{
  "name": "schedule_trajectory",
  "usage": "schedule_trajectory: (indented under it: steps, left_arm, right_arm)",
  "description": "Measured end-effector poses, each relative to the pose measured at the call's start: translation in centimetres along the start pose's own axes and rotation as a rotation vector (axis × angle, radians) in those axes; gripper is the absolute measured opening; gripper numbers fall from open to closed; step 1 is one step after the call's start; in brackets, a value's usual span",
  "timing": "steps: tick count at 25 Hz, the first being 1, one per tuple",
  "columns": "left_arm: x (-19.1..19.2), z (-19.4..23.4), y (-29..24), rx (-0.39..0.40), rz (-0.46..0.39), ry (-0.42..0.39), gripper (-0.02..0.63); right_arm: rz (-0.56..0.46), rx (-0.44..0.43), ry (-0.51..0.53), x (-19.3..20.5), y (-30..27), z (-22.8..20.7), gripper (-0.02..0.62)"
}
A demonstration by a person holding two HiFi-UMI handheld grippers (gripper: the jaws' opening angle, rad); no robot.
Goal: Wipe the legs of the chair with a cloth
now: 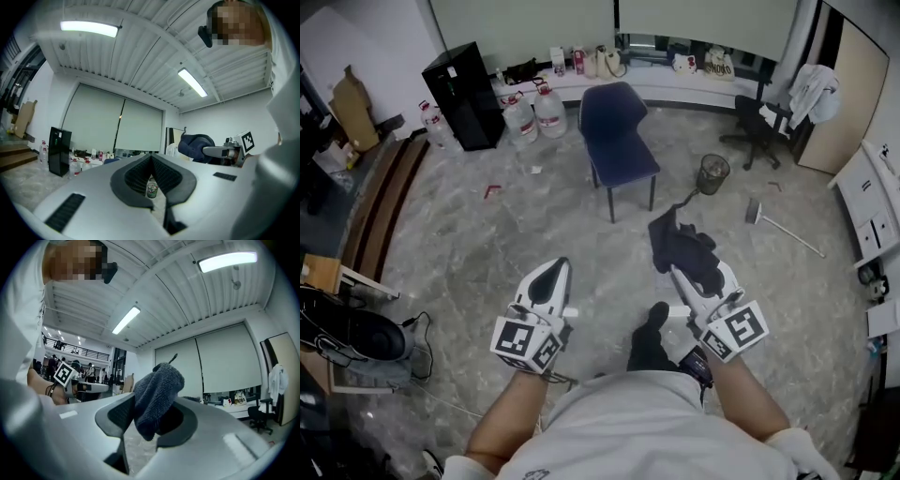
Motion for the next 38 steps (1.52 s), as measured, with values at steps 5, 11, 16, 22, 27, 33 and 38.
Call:
schedule_trajectory:
  steps: [5,11,16,22,27,33,38]
  left_arm:
    - [-0.3,4.9,-10.5,-0.04,-0.017,-0.043,0.006]
    - [2.3,10.5,-24.6,-0.074,0.028,-0.032,0.006]
    - [2.7,14.5,-33.0,-0.102,-0.009,-0.029,0.006]
    - [6.0,22.3,-40.9,-0.139,-0.026,-0.003,0.006]
    - [10.3,29.1,-47.7,-0.115,-0.027,0.004,0.006]
    - [19.6,38.2,-56.6,-0.069,-0.049,-0.044,0.006]
    - [34.7,44.0,-60.0,-0.045,-0.072,-0.061,0.006]
  right_arm:
    - [-0.019,-0.069,0.045,1.8,-9.3,-9.7,0.121]
    - [-0.009,-0.178,0.099,3.9,-21.2,-21.2,0.121]
    - [0.026,-0.258,0.102,6.4,-29.4,-28.9,0.121]
    - [0.074,-0.25,0.091,11.0,-37.6,-34.3,0.121]
    - [0.103,-0.23,0.069,16.2,-43.5,-36.7,0.121]
    - [0.184,-0.198,0.038,29.2,-50.8,-40.8,0.121]
    - [0.161,-0.188,0.06,46.8,-54.8,-41.2,0.121]
Point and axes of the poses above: the fingertips, and each gripper's own axes: y backward along the fingers, z to its left, x out of its underside, the point moved 3 cm from there along y, backward along the fingers, and after that the axes turned 6 degrees about x, right-handed, at the moved point
